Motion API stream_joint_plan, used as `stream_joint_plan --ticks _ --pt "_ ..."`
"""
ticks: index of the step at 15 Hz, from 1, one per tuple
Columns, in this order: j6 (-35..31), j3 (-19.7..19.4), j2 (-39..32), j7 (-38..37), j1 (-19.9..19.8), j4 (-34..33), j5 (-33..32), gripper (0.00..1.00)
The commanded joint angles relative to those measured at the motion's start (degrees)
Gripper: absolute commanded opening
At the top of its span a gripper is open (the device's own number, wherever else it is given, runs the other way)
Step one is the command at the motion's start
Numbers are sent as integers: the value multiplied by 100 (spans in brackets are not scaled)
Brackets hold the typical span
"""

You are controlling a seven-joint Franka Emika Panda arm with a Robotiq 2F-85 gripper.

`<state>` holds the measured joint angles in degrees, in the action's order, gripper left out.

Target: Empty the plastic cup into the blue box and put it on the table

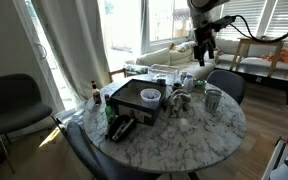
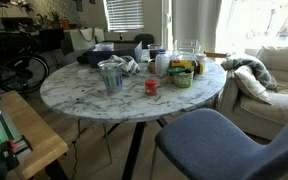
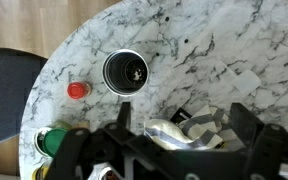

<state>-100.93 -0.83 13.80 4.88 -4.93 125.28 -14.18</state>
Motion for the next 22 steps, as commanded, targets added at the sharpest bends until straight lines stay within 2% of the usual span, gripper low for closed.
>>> stream_joint_plan --ticks 1,9,15,18,19,22 --pt "240 81 -155 -39 199 -260 -94 100" --pt "968 748 -1121 108 974 -1388 219 100" --pt "583 1004 -2196 246 1301 -2079 94 100" --pt "219 1025 -2610 730 1353 -2313 28 100" --pt "302 998 -2286 428 1360 -2046 97 100" --pt "240 998 -2566 620 1365 -2240 91 100"
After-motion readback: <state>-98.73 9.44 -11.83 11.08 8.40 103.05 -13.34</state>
